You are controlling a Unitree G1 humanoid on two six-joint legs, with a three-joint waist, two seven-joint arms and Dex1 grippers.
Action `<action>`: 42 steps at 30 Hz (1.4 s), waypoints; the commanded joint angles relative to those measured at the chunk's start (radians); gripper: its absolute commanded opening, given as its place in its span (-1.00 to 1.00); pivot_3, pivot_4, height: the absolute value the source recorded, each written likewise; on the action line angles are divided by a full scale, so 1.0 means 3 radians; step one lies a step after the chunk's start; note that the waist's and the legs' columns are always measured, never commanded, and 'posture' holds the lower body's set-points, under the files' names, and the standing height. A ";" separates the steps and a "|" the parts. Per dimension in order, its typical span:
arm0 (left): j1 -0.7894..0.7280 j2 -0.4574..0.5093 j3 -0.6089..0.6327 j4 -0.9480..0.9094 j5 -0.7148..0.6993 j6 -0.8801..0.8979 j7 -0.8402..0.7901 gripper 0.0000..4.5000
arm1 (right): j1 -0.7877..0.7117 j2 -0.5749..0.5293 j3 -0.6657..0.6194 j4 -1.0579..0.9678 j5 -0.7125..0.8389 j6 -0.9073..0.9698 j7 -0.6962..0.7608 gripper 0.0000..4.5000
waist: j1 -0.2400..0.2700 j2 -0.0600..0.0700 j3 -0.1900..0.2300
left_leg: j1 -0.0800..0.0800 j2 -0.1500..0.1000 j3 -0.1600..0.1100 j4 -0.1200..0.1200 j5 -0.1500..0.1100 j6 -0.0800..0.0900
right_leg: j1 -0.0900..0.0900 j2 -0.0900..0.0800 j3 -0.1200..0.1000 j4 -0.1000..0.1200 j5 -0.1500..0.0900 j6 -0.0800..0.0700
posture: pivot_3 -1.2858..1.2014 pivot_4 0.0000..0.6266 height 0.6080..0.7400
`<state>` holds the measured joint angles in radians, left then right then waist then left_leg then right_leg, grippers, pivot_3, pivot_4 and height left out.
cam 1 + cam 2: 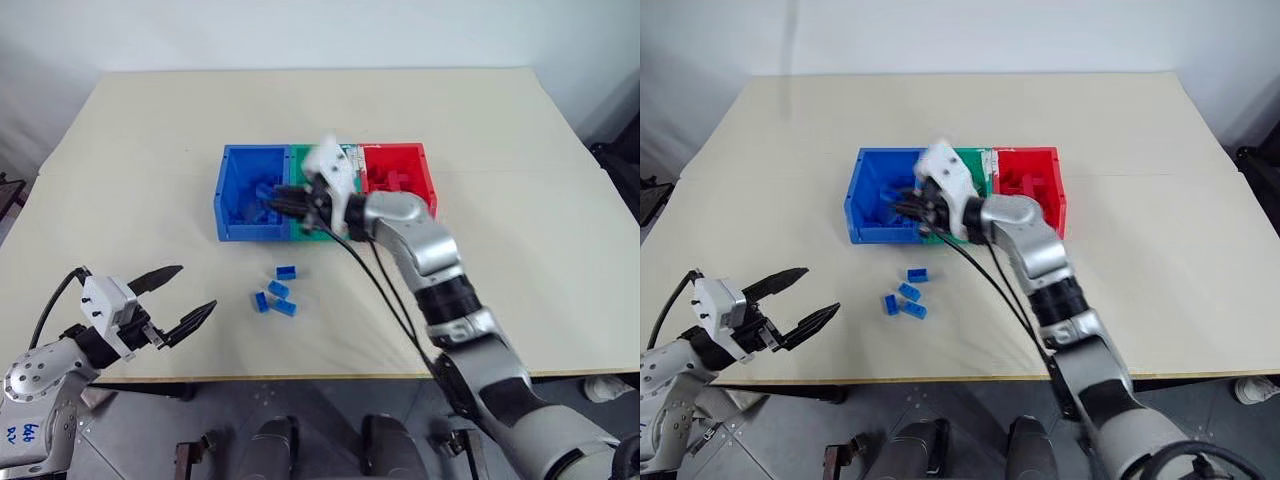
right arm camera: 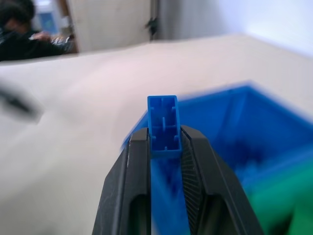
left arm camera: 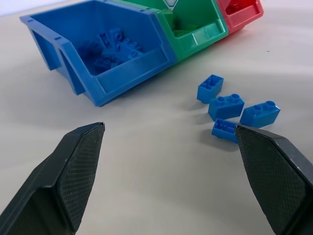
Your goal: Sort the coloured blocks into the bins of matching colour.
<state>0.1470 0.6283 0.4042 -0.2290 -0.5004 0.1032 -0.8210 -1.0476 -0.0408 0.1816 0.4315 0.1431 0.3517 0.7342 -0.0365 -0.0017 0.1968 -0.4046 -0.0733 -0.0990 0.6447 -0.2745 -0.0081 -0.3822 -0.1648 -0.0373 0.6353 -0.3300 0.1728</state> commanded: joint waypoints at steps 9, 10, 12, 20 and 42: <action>0.0003 -0.0020 0.0089 -0.0144 -0.0051 0.0009 0.0115 1.00 | -0.0613 0.0332 -0.0071 0.1354 -0.0370 -0.0969 -0.0588 0.12 | -0.0046 -0.0001 0.0000 | 0.0000 0.0000 0.0000 -0.0001 -0.0001 -0.0002 | -0.0018 0.0000 0.0001 0.0035 0.0002 -0.0007 | 0.03 -0.52 1.00; 0.0010 -0.0016 0.0097 -0.0157 -0.0059 0.0017 0.0119 1.00 | -0.0619 0.0333 -0.0079 0.1376 -0.0370 -0.1001 -0.0589 0.27 | -0.0060 -0.0001 0.0000 | -0.0001 0.0000 0.0000 -0.0002 -0.0001 -0.0002 | -0.0019 0.0000 0.0001 0.0035 0.0002 -0.0007 | 0.03 -0.52 1.00; 0.0040 -0.0001 0.0107 -0.0181 -0.0082 0.0051 0.0109 1.00 | -0.0582 0.0298 -0.0102 0.1301 -0.0326 -0.1047 -0.0487 0.59 | -0.0076 -0.0001 0.0000 | -0.0001 0.0000 0.0000 -0.0003 -0.0001 -0.0002 | -0.0021 0.0000 0.0001 0.0036 0.0002 -0.0007 | 0.03 -0.52 1.00; -0.0049 0.0060 0.0125 -0.0053 -0.0109 0.0110 0.0003 1.00 | 0.0024 -0.0171 -0.0156 0.0365 -0.0066 -0.0934 0.0222 0.99 | -0.0060 -0.0001 0.0000 | -0.0001 0.0002 0.0001 -0.0007 -0.0004 -0.0001 | -0.0025 -0.0001 0.0001 0.0038 0.0002 -0.0007 | 0.03 -0.52 1.00; 0.0176 0.0370 0.0388 0.0288 -0.0009 0.0011 -0.0407 1.00 | 0.2489 -0.1861 -0.0897 -0.1540 0.1013 -0.1405 0.1841 0.99 | 0.0051 -0.0002 -0.0001 | 0.0004 0.0001 0.0019 0.0009 -0.0022 0.0004 | -0.0012 0.0006 0.0000 -0.0013 -0.0003 -0.0014 | 0.03 -0.52 1.00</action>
<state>0.2021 0.7232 0.4848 -0.1557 -0.5045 0.1396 -0.9218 -0.3145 -0.5850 -0.0540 0.0182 0.3984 -0.0313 1.2408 -0.0213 -0.0022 0.1966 -0.4022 -0.0713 -0.0923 0.6469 -0.2813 -0.0072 -0.3834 -0.1614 -0.0375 0.6277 -0.3308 0.1686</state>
